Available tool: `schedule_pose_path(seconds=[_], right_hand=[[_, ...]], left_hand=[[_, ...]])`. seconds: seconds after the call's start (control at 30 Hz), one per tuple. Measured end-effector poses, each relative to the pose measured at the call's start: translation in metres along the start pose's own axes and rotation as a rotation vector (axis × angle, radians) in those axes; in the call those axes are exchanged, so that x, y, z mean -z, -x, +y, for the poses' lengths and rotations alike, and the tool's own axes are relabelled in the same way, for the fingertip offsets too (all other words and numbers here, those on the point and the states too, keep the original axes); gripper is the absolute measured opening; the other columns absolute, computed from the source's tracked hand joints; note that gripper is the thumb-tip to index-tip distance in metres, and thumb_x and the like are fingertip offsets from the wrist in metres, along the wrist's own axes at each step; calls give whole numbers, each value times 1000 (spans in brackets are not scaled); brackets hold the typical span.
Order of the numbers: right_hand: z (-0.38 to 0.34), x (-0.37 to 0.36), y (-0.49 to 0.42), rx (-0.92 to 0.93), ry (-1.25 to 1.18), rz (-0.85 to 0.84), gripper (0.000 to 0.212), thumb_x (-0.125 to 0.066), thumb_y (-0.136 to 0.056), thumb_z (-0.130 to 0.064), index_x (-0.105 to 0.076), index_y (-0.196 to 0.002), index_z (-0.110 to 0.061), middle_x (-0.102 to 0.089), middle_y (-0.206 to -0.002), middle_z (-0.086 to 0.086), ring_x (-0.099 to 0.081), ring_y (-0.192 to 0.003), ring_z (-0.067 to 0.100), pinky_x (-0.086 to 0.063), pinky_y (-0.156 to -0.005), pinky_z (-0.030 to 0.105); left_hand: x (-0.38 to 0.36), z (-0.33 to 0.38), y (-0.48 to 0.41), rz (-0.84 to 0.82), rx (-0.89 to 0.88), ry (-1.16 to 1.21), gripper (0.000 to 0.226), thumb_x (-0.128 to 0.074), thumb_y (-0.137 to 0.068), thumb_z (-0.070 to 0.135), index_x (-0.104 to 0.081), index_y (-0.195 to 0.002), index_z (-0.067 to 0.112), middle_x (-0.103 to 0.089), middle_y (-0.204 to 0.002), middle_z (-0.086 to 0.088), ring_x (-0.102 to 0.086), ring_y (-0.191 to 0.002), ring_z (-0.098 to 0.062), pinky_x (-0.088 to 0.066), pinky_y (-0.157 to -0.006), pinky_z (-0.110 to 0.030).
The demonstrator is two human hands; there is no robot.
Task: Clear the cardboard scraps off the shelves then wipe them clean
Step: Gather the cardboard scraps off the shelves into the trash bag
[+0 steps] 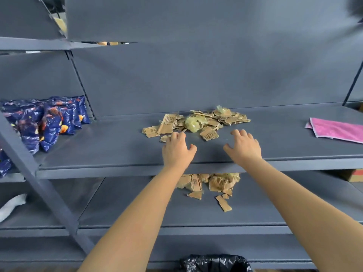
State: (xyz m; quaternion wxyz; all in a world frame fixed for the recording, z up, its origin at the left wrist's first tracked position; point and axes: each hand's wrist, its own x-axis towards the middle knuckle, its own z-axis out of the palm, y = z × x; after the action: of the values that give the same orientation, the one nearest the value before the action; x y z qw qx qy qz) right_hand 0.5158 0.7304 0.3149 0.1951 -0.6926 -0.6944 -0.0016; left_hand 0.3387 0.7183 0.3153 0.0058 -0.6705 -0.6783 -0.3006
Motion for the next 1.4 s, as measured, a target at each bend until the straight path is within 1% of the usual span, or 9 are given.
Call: schedule_pose_path(seconds=[0.1, 0.27, 0.43, 0.53, 0.67, 0.83, 1.03, 1.17, 1.4], right_hand=[[-6, -5, -21, -10, 9, -6, 48, -42, -93, -36, -38, -133, -10, -46, -132, 13, -41, -123, 33, -34, -99, 40], [-14, -16, -45, -15, 14, -4, 52, -42, -93, -41, -37, -136, -12, -44, -137, 11, -41, -125, 33, -34, -100, 41], [-21, -27, -67, -32, 30, -39, 48, -44, -91, -39, -40, -131, -12, -45, -133, 13, -42, -123, 33, -35, -98, 41], [-24, -34, -78, -44, 29, -48, 48, -45, -90, -38, -40, -130, -13, -44, -134, 12, -39, -124, 33, -34, -98, 41], [-21, -40, -95, -85, 21, -39, 53, -42, -91, -44, -36, -135, -14, -41, -137, 12, -36, -127, 34, -33, -101, 42], [-6, -37, -123, -196, -35, -18, 60, -40, -89, -50, -33, -138, -15, -34, -144, 12, -32, -132, 35, -29, -105, 45], [11, -43, -156, -298, -58, -9, 66, -41, -89, -53, -27, -143, -18, -27, -150, 12, -27, -136, 38, -25, -109, 48], [16, -53, -171, -323, -74, -29, 69, -39, -88, -56, -23, -145, -20, -20, -154, 9, -21, -140, 37, -21, -111, 49], [33, -56, -196, -390, -135, -39, 69, -34, -87, -61, -21, -145, -27, -16, -155, 6, -17, -140, 37, -17, -113, 54]], left_hand=[[-6, -7, -23, 0, -16, -3, 36, -50, -85, 29, -50, -116, 9, -50, -121, -7, -48, -109, -27, -39, -88, -38], [-16, -19, -50, -14, -9, 19, 37, -50, -84, 28, -49, -116, 10, -49, -121, -7, -48, -110, -26, -40, -90, -41], [-26, -37, -71, -14, 11, -3, 41, -52, -81, 31, -48, -117, 11, -44, -129, -6, -44, -117, -27, -39, -93, -41], [-32, -50, -83, -34, 60, -7, 54, -55, -78, 41, -41, -123, 16, -27, -146, -7, -28, -132, -31, -34, -100, -50], [-37, -67, -98, -113, 132, 46, 85, -58, -72, 59, -18, -140, 26, 2, -155, -6, 0, -140, -37, -23, -106, -61], [-36, -79, -118, -187, 170, 33, 105, -57, -59, 76, -2, -141, 39, 15, -154, -4, 9, -140, -40, -14, -106, -64], [-50, -79, -134, -263, 99, 69, 110, -58, -58, 75, 6, -141, 42, 22, -153, -2, 17, -139, -38, -5, -106, -66], [-63, -66, -141, -300, 37, 135, 110, -60, -58, 75, 5, -140, 43, 22, -153, -1, 18, -139, -37, -9, -109, -64], [-72, -62, -145, -317, -52, 32, 104, -55, -60, 77, 5, -139, 46, 20, -153, -3, 14, -139, -38, -3, -108, -65]])
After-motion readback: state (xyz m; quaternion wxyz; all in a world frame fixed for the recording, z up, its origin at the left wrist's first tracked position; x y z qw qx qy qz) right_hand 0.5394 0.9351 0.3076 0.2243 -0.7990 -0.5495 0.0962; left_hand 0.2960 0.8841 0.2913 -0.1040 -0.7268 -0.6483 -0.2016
